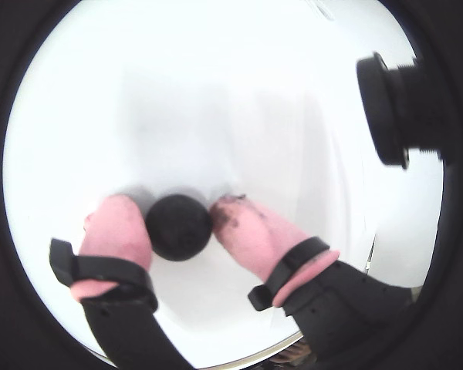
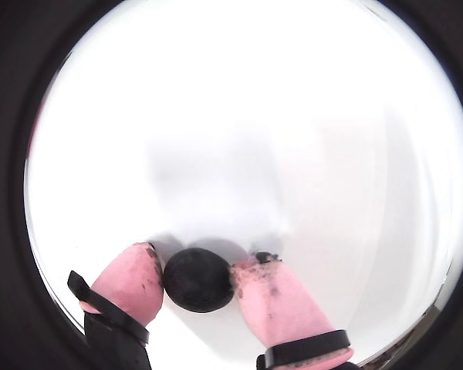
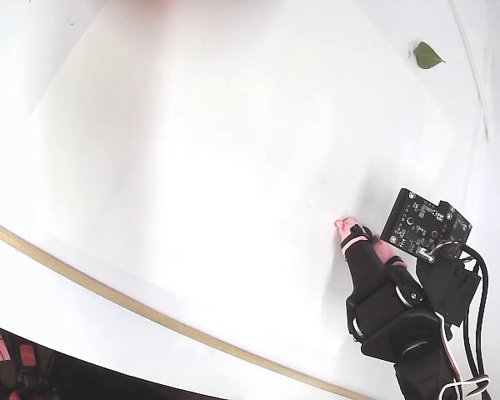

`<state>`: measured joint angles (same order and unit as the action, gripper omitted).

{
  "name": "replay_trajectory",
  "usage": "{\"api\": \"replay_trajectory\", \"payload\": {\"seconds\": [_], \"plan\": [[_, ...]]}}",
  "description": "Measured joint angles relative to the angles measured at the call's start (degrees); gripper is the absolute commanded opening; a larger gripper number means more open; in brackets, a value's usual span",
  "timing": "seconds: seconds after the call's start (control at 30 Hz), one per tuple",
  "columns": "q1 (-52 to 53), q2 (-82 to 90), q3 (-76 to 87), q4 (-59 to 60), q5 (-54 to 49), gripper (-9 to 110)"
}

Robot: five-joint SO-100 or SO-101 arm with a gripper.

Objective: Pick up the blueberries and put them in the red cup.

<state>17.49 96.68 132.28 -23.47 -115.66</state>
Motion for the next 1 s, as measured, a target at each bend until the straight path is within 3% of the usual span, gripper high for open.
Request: {"api": "replay_trajectory", "payload": {"seconds": [1.0], "plan": [[-4.7,8.8,1.5,7.8,1.4,15]]}}
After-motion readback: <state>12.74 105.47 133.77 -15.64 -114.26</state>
